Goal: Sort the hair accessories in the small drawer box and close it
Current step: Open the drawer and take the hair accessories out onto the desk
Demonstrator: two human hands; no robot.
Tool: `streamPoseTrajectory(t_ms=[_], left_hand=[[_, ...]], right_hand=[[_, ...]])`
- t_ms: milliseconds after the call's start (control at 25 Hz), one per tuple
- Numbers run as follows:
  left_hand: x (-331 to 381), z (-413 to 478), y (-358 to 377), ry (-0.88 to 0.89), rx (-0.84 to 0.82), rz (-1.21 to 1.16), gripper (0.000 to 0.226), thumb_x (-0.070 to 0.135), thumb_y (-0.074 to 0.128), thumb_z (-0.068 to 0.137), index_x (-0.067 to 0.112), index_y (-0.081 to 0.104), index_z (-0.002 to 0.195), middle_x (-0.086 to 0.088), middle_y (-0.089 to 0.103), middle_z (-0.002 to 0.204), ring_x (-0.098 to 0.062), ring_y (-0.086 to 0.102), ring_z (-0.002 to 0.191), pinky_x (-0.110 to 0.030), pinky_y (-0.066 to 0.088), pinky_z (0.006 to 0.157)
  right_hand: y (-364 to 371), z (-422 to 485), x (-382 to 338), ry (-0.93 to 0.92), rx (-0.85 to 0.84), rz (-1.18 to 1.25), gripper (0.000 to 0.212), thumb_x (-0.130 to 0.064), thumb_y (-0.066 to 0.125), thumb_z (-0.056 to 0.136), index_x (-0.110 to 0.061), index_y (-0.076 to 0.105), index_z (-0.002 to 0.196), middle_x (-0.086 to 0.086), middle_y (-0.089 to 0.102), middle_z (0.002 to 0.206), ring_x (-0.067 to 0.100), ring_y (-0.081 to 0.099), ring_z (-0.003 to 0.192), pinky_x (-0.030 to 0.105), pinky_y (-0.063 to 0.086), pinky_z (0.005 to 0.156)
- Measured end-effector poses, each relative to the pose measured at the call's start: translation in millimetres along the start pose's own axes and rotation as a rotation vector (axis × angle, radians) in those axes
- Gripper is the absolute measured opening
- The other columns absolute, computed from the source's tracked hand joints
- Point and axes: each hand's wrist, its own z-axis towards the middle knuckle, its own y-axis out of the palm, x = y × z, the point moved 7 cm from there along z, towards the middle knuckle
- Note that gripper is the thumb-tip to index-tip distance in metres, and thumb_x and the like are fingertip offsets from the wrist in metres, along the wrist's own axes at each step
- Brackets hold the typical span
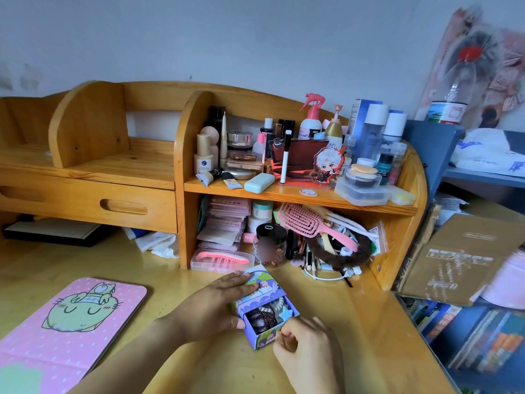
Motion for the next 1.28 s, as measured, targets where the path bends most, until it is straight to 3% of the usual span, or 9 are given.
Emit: streamPoseTrajectory(t_ms=[80, 240, 360, 480, 600, 760, 840, 1000, 1280], left_hand=[[0, 0, 0, -0.001, -0.008, -0.003, 0.065, 0.045, 0.065, 0.080, 0.063, 0.020, 0.123, 0.018, 0.013, 0.147, 0.013, -0.004, 0.132, 0.003, -0.007, 0.098], [0, 1, 1, 0.021, -0.005, -0.003, 0.064, 0.049, 0.064, 0.078, 0.066, 0.021, 0.121, 0.018, 0.013, 0.147, 0.029, -0.012, 0.122, 0.003, -0.007, 0.099], [-1, 1, 2, 0.022, -0.005, -0.006, 0.064, 0.048, 0.065, 0.077, 0.063, 0.022, 0.122, 0.017, 0.015, 0.147, 0.030, -0.013, 0.121, 0.003, -0.007, 0.099], [0, 1, 0, 0.014, 0.001, -0.015, 0.064, 0.049, 0.065, 0.076, 0.068, 0.021, 0.119, 0.018, 0.015, 0.146, 0.028, -0.011, 0.123, 0.004, -0.006, 0.098], [1, 1, 0, 0.011, 0.008, -0.001, 0.064, 0.052, 0.062, 0.075, 0.056, 0.024, 0.126, 0.017, 0.016, 0.147, 0.023, -0.008, 0.125, 0.004, -0.007, 0.097], [-3, 1, 2, 0.024, 0.006, -0.024, 0.064, 0.052, 0.064, 0.075, 0.069, 0.021, 0.120, 0.018, 0.016, 0.147, 0.027, -0.009, 0.124, 0.001, -0.005, 0.100], [-5, 2, 2, 0.027, 0.012, -0.029, 0.066, 0.053, 0.064, 0.075, 0.073, 0.019, 0.119, 0.019, 0.017, 0.147, 0.026, -0.007, 0.126, 0.000, -0.004, 0.102], [-7, 3, 1, 0.035, 0.027, -0.040, 0.065, 0.051, 0.066, 0.076, 0.052, 0.031, 0.131, 0.017, 0.019, 0.147, 0.025, -0.006, 0.126, 0.000, -0.003, 0.102], [-8, 3, 4, 0.030, 0.035, -0.003, 0.070, 0.057, 0.061, 0.074, 0.074, 0.012, 0.121, 0.020, 0.014, 0.148, 0.007, 0.001, 0.138, -0.009, -0.001, 0.108]], right_hand=[[-3, -2, 1, 0.007, -0.001, 0.005, 0.021, -0.028, 0.065, 0.045, -0.021, 0.047, 0.053, -0.009, 0.053, 0.049, 0.011, 0.046, 0.055, 0.021, 0.041, 0.048], [-3, -6, 2, 0.036, -0.029, -0.009, 0.025, -0.030, 0.067, 0.042, -0.022, 0.046, 0.053, -0.012, 0.053, 0.051, 0.007, 0.045, 0.059, 0.016, 0.041, 0.045], [-5, -11, 3, 0.052, -0.022, 0.004, 0.024, -0.031, 0.062, 0.043, -0.021, 0.043, 0.054, -0.011, 0.051, 0.051, 0.007, 0.044, 0.058, 0.016, 0.042, 0.043], [-9, -13, 2, 0.047, -0.021, -0.005, 0.021, -0.032, 0.057, 0.045, -0.021, 0.042, 0.054, -0.010, 0.050, 0.050, 0.007, 0.045, 0.058, 0.015, 0.043, 0.044], [-12, -14, 2, 0.040, -0.048, -0.019, 0.021, -0.036, 0.057, 0.044, -0.023, 0.044, 0.054, -0.012, 0.051, 0.050, 0.006, 0.043, 0.062, 0.013, 0.041, 0.042], [-16, -12, 5, 0.048, -0.100, -0.026, 0.026, -0.047, 0.060, 0.045, -0.026, 0.045, 0.054, -0.019, 0.051, 0.048, 0.001, 0.046, 0.058, 0.013, 0.041, 0.040], [-22, -7, 10, 0.074, -0.099, -0.009, 0.030, -0.054, 0.059, 0.050, -0.026, 0.047, 0.053, -0.019, 0.051, 0.048, -0.002, 0.047, 0.055, 0.015, 0.043, 0.044], [-32, 8, 14, 0.093, -0.068, 0.062, 0.019, -0.048, 0.055, 0.062, -0.029, 0.054, 0.062, -0.018, 0.056, 0.058, 0.004, 0.052, 0.063, 0.025, 0.048, 0.054], [-22, 27, -12, 0.094, -0.277, -0.008, 0.024, -0.054, 0.056, 0.076, -0.031, 0.058, 0.069, -0.010, 0.051, 0.082, 0.009, 0.048, 0.088, 0.029, 0.044, 0.078]])
